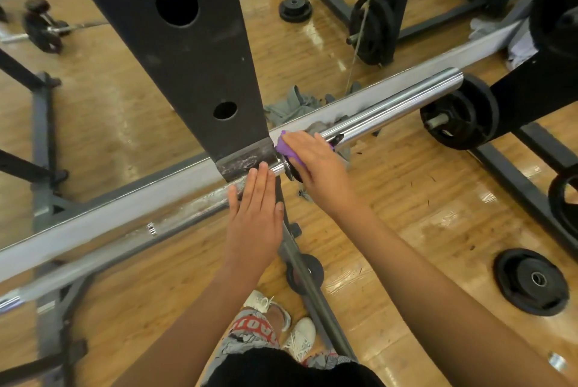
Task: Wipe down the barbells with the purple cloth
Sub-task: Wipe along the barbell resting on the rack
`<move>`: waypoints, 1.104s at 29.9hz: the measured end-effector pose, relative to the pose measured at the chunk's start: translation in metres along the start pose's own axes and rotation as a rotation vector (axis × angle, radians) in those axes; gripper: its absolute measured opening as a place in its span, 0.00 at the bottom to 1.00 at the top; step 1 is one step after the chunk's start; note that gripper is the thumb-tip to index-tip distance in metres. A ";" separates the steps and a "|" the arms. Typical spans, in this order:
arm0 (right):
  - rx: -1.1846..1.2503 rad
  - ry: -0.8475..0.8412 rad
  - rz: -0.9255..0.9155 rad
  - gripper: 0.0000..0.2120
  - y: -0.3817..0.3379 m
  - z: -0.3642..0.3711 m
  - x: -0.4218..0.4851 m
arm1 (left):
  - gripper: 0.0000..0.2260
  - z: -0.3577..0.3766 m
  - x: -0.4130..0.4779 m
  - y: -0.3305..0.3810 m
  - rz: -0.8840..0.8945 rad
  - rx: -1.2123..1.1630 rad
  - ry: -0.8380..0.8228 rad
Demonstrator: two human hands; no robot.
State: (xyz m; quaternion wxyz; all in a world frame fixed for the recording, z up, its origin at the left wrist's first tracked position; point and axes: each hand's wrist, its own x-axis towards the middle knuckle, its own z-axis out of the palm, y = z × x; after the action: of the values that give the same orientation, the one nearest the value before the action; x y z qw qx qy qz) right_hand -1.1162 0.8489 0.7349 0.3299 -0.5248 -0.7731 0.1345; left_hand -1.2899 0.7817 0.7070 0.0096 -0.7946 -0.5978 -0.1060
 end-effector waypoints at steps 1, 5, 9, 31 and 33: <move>0.002 0.057 -0.011 0.20 0.002 0.009 -0.009 | 0.25 0.000 0.000 0.000 0.003 -0.001 -0.003; 0.009 0.209 -0.044 0.25 0.006 0.039 -0.036 | 0.25 0.002 0.001 -0.003 0.005 -0.017 -0.005; 0.002 0.264 -0.084 0.22 0.009 0.047 -0.053 | 0.25 0.003 0.000 -0.003 0.002 -0.033 -0.011; 0.063 0.210 0.084 0.23 -0.026 0.042 -0.056 | 0.26 -0.006 -0.001 -0.005 0.002 -0.132 -0.046; 0.090 0.226 0.131 0.24 -0.035 0.039 -0.058 | 0.26 -0.013 -0.010 -0.014 -0.002 -0.187 -0.044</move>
State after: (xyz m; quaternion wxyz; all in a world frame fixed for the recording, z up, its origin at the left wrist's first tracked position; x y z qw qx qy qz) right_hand -1.1539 0.7876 0.7040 0.4287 -0.5706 -0.6883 0.1300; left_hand -1.3077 0.7743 0.7162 -0.0780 -0.7934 -0.5862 -0.1439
